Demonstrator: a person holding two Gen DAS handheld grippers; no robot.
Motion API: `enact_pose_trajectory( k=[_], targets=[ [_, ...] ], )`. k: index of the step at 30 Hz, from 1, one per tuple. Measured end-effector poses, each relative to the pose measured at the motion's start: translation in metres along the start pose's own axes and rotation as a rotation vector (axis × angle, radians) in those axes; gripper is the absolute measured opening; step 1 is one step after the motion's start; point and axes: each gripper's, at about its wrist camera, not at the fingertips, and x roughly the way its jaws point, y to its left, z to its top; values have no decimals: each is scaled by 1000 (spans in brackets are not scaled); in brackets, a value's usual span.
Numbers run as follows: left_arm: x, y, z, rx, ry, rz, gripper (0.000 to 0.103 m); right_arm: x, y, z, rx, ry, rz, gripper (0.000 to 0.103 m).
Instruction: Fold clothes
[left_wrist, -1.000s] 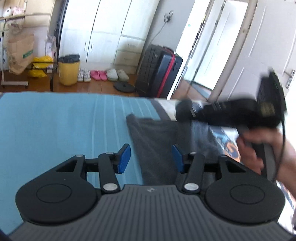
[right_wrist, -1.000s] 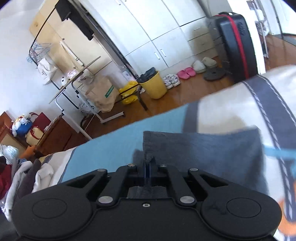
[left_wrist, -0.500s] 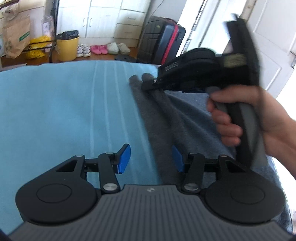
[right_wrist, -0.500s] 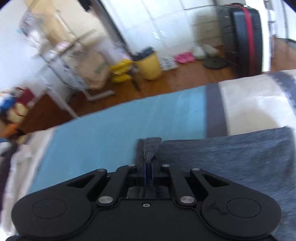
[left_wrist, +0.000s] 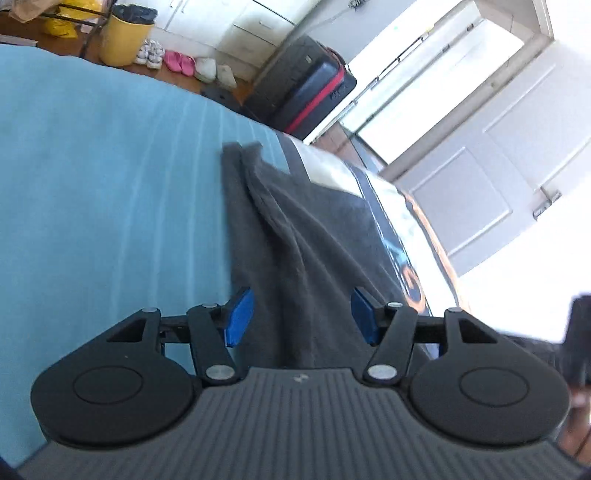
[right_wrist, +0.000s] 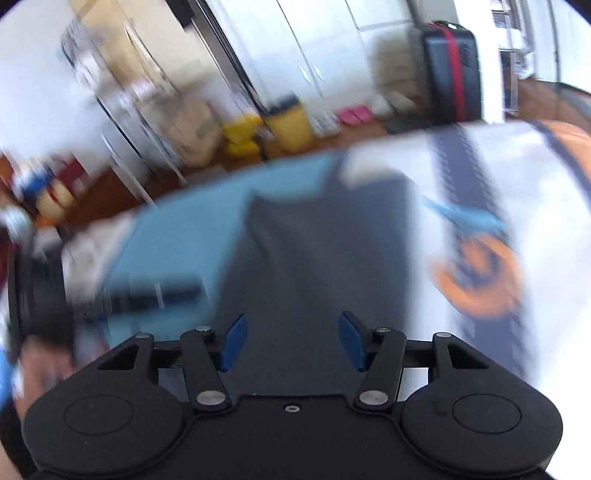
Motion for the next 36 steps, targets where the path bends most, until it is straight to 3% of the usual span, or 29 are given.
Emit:
enact_pose_trajectory(
  k=[1,2,3,4,5,9,11,14,17,19,22,25,29,32,36],
  targets=[
    [4,-8,-4,53,0,39,47,-12,-4,-13,1,23,-18,61],
    [8,-17,-7,115,-2,88,29,-24,-7,-25,9,34,-27,61],
    [16,-25,-11,179,24,172,3,-35,-12,-38,34,33,-26,63],
    [21,-28,-14,200,41,233,2,-44,-18,-51,65,28,-21,66],
    [25,-29,-18,203,50,279,2,-49,-23,-64,103,30,-14,67],
    [11,-24,-18,91,14,342,2,-47,-35,-103,233,70,18,67],
    [1,-15,-18,7,-13,362,2,-45,-43,-112,334,58,64,68],
    [-12,6,-19,-72,-13,468,2,-41,-49,-118,425,57,105,71],
    [-34,10,-18,-89,10,412,10,-46,-48,-118,417,66,87,71],
    [-51,-1,-22,-47,5,383,25,-56,-46,-120,402,64,85,71],
    [-70,-25,-43,19,15,335,37,-71,-43,-134,384,58,80,71],
    [-73,-44,-67,66,104,255,37,-90,-32,-149,327,47,62,71],
    [-63,-70,-99,117,255,296,38,-104,-24,-167,352,31,69,71],
    [-70,-75,-118,63,270,259,42,-102,-27,-174,458,27,130,71],
    [-92,-68,-144,-12,236,254,48,-97,-28,-175,492,22,119,71]
  ],
)
